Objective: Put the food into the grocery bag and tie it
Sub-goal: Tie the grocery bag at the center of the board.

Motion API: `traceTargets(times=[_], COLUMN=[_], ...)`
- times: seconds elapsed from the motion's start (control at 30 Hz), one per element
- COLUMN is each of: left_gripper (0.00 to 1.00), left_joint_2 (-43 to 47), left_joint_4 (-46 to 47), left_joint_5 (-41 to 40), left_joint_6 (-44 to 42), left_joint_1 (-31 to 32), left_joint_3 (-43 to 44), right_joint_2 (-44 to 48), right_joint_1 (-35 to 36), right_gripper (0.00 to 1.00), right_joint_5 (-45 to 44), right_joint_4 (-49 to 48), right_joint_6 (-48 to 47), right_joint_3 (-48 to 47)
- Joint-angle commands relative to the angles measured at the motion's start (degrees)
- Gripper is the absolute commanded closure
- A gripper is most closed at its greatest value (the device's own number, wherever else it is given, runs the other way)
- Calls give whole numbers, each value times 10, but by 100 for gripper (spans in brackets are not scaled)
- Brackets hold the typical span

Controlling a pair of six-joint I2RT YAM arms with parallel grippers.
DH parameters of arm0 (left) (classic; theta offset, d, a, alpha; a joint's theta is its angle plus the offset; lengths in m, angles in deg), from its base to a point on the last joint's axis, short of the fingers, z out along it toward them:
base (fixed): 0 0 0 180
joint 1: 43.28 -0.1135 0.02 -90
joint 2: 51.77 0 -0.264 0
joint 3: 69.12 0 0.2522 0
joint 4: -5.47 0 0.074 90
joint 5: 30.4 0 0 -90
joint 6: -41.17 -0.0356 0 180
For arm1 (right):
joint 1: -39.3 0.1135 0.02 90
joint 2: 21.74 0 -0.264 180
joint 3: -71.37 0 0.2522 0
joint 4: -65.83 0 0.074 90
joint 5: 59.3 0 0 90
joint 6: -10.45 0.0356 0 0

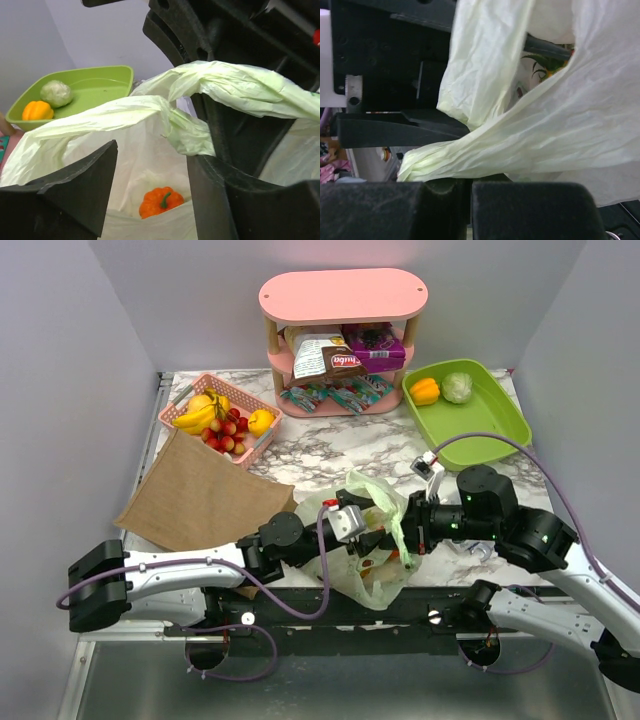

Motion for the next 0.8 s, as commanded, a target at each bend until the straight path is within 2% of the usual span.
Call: traceTargets(times=[0.0, 0.23, 0.37, 0.63, 0.77], left_gripper=[38, 36, 37, 42, 43], left_joint_2=[-19, 39, 68, 11, -13], left_joint_4=[61, 6, -20, 69, 71], left_joint_5=[74, 143, 203, 260, 268], left_joint_6=[-22, -55, -53, -12, -15], left_joint_1=[-14, -57, -84, -91, -91], left_joint_3=[30, 13, 0, -7, 8], right_joint_2=[0, 14, 14, -15, -11], right_joint_1=[0, 1, 0, 0, 0], right_gripper=[99, 99, 99, 99, 99], right_joint_5=[59, 43, 75, 118, 120], right_joint_4=[-17, 50, 53, 63, 62], right_joint_6=[-10, -34, -39, -50, -49], right_joint_3=[-19, -47, -41, -32, -47])
